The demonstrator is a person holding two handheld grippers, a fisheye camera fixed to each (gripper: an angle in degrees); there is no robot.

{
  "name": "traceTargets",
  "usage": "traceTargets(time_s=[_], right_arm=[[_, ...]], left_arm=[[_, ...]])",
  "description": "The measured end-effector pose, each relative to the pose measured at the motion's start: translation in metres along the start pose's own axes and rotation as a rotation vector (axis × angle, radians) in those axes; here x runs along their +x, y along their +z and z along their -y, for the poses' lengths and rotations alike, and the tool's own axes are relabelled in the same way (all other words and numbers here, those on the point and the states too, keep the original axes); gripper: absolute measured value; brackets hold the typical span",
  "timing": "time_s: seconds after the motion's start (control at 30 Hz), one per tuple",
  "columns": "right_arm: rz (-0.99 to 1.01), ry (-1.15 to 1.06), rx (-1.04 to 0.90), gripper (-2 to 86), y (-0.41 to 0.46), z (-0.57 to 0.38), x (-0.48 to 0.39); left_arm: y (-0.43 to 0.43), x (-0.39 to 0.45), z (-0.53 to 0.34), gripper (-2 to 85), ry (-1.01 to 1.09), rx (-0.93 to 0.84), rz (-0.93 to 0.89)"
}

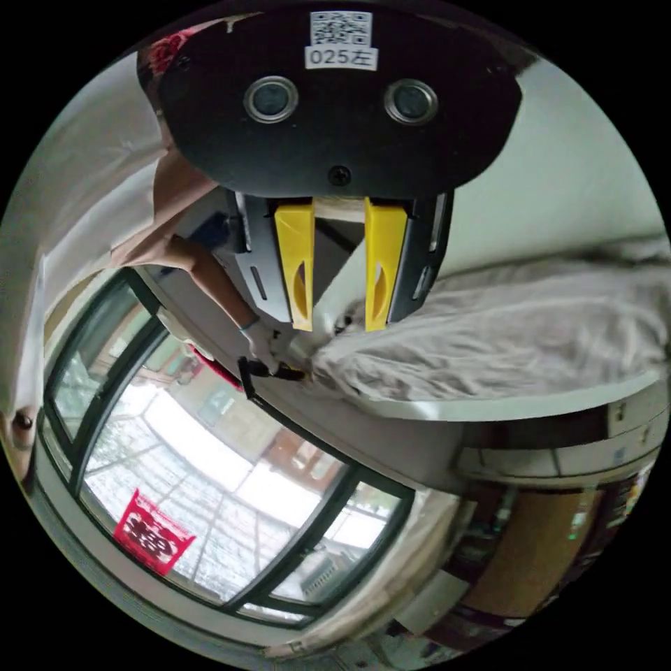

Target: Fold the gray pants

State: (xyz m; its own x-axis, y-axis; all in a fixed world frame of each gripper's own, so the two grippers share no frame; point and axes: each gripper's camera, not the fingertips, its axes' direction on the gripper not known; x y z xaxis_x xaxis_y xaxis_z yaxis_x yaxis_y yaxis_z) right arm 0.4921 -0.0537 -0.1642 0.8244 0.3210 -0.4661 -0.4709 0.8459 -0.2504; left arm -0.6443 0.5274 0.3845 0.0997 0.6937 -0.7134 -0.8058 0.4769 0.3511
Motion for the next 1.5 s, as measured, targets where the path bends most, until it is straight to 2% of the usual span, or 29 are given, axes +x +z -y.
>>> traceTargets(time_s=[0.1, 0.17, 0.2, 0.27, 0.33, 0.43, 0.5, 0.6, 0.77, 0.87, 0.9, 0.97, 1.07, 1.17, 1.23, 1.33, 1.43, 1.5], right_arm=[[0.06, 0.04, 0.167, 10.0, -0.032, -0.038, -0.015], [0.19, -0.009, 0.274, 9.7, -0.059, -0.064, -0.042], [0.334, -0.078, 0.314, 9.7, -0.074, -0.076, -0.068], [0.513, -0.212, 0.307, 11.5, -0.09, -0.085, -0.119], [0.818, -0.436, 0.256, 14.0, -0.1, -0.096, -0.207], [1.126, -0.677, 0.186, 16.0, -0.101, -0.119, -0.33], [1.232, -0.759, 0.168, 16.1, -0.101, -0.13, -0.396], [1.34, -0.769, 0.02, 10.9, -0.094, -0.123, -0.491], [1.071, -1.05, -0.179, 12.4, -0.074, -0.106, -0.665], [0.938, -1.135, -0.272, 13.0, -0.045, -0.108, -0.761], [0.885, -1.177, -0.319, 13.0, -0.033, -0.113, -0.796], [0.809, -1.224, -0.382, 12.8, -0.02, -0.126, -0.839], [0.695, -1.294, -0.359, 12.0, -0.022, -0.144, -0.886], [0.527, -1.369, -0.296, 11.0, -0.028, -0.152, -0.924], [0.4, -1.38, -0.287, 9.8, -0.02, -0.15, -0.946], [0.421, -1.34, -0.363, 8.5, -0.012, -0.137, -0.956], [0.438, -1.293, -0.393, 6.5, -0.009, -0.119, -0.959], [0.438, -1.283, -0.385, 4.9, -0.01, -0.112, -0.96]], left_arm=[[-0.079, -0.034, -0.023, 6.7, -0.132, 0.081, 0.264], [-0.124, -0.055, -0.03, 6.7, -0.206, 0.141, 0.42], [-0.153, -0.073, -0.031, 6.6, -0.285, 0.18, 0.47], [-0.191, -0.101, -0.027, 6.5, -0.345, 0.234, 0.434], [-0.226, -0.143, -0.018, 6.5, -0.439, 0.273, 0.353], [-0.247, -0.183, -0.008, 6.7, -0.543, 0.244, 0.339], [-0.255, -0.199, -0.002, 7.5, -0.617, 0.203, 0.41], [-0.273, -0.218, 0.008, 7.9, -0.708, 0.195, 0.527], [-0.279, -0.224, 0.042, 7.8, -0.652, 0.113, 0.574], [-0.269, -0.216, 0.07, 4.0, -0.591, -0.019, 0.737], [-0.266, -0.211, 0.077, 1.8, -0.585, -0.073, 0.854], [-0.267, -0.201, 0.083, 0.1, -0.543, -0.116, 0.866], [-0.287, -0.193, 0.077, -0.5, -0.547, -0.111, 0.791], [-0.318, -0.192, 0.065, -0.2, -0.581, -0.021, 0.652], [-0.339, -0.193, 0.063, 2.3, -0.599, 0.083, 0.468], [-0.34, -0.206, 0.077, 6.7, -0.65, 0.072, 0.344], [-0.33, -0.219, 0.093, 3.5, -0.705, 0.031, 0.313], [-0.328, -0.219, 0.102, 0.5, -0.714, -0.016, 0.371]])
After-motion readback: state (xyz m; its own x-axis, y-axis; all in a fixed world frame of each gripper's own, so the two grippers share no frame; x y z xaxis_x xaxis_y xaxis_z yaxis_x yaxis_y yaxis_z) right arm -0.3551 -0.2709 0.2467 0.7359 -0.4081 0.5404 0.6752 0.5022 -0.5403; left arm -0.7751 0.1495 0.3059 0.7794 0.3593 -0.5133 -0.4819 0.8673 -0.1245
